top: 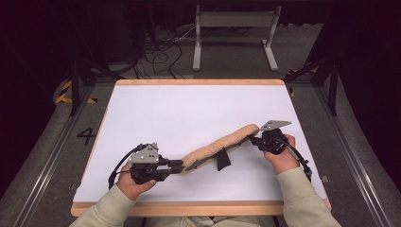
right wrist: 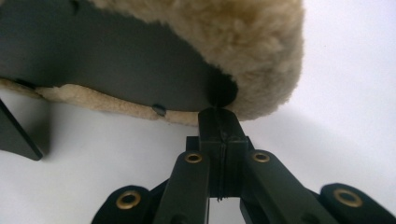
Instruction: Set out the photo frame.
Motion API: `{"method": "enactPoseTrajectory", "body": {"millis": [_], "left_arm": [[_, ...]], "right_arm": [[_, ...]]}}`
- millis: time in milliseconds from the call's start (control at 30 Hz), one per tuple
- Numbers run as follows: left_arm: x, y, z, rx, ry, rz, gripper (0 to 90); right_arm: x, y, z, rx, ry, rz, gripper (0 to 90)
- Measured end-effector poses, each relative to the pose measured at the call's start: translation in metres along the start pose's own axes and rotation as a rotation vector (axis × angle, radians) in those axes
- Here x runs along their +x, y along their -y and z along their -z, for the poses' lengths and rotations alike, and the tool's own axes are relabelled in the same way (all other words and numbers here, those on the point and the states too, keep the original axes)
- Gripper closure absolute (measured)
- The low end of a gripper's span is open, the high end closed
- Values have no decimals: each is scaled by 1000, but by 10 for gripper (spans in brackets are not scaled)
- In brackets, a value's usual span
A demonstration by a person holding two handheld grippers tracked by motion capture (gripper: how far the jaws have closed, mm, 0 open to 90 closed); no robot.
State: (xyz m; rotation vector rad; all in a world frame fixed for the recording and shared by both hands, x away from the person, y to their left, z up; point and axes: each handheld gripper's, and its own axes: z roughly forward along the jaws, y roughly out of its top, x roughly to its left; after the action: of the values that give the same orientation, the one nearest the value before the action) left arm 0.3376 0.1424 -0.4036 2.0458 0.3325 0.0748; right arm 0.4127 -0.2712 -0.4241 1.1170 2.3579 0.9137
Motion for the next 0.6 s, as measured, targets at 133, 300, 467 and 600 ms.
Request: {"method": "enactPoseTrajectory", "body": {"millis": [133,300,467,600], "left_arm": [[-2,-1,-2,0,13,-9,770],[-3,-1,-4,0,18,-15,770],[-5,-2,-5,5,31,-19,769],[-6,-3,-7,6,38,-24,769]], "right_arm": [[0,-1,-4,2,3,-1,900],[-2,-5,-10,-9,5,-15,900],[-3,-9,-16,-16,12,-20,900],[-2,-14,-21,-23,22,-17,900]]}}
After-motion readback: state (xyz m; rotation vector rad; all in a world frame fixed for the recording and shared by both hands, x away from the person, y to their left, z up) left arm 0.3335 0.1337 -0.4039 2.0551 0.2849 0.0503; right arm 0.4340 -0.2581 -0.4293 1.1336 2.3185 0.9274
